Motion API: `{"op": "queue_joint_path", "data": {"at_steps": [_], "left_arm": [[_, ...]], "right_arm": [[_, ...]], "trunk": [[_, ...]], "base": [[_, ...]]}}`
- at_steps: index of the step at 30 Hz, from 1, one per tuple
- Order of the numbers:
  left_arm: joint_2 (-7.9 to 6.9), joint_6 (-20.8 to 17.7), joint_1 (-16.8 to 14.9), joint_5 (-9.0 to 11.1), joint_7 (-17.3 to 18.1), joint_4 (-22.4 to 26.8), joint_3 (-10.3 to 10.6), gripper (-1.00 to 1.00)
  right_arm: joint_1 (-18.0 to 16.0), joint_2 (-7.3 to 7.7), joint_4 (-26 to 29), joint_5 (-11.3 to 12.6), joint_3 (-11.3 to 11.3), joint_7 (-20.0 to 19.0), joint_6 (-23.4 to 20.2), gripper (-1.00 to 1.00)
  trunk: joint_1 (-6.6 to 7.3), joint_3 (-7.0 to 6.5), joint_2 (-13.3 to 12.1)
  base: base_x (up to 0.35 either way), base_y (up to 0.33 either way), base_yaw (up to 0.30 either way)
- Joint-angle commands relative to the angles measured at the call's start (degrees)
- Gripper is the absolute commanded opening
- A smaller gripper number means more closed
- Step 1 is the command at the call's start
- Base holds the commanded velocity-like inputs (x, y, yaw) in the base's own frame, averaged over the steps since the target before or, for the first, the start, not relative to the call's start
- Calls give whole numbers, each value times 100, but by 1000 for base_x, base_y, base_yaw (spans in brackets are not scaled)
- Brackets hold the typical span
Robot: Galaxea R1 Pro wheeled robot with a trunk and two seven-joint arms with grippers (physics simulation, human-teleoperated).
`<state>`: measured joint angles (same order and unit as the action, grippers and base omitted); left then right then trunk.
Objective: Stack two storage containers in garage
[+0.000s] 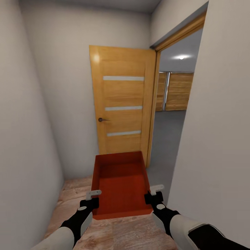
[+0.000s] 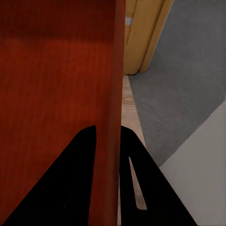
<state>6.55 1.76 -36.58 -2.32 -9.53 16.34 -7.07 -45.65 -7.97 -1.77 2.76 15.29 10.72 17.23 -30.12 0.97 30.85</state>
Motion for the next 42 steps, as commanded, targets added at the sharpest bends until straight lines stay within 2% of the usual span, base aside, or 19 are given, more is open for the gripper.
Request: {"op": "queue_joint_path", "data": {"at_steps": [1, 7, 12, 32, 42], "left_arm": [[-286, 17, 1, -19, -61, -26, 4, -100], [-286, 17, 1, -15, -61, -26, 4, -100], [-286, 23, 1, -23, -66, -26, 4, -100], [-286, 56, 1, -16, -67, -26, -4, -100], [-286, 53, 1, -5, -67, -26, -5, -100]], "right_arm": [[-14, -3, 54, 79, -97, 299, 483, -100], [-14, -6, 54, 82, -102, 299, 489, -100], [-14, -12, 51, 84, -98, 316, 491, -100], [-14, -12, 54, 84, -103, 317, 491, -100], [-14, -11, 54, 84, -102, 317, 491, -100]], "trunk": [[-6, 10, 10], [-6, 10, 10], [-6, 10, 10], [-6, 10, 10], [-6, 10, 10]], "base": [[323, 118, 0], [314, 177, -29], [253, 174, -234], [17, 13, -278], [166, 235, -281]]}}
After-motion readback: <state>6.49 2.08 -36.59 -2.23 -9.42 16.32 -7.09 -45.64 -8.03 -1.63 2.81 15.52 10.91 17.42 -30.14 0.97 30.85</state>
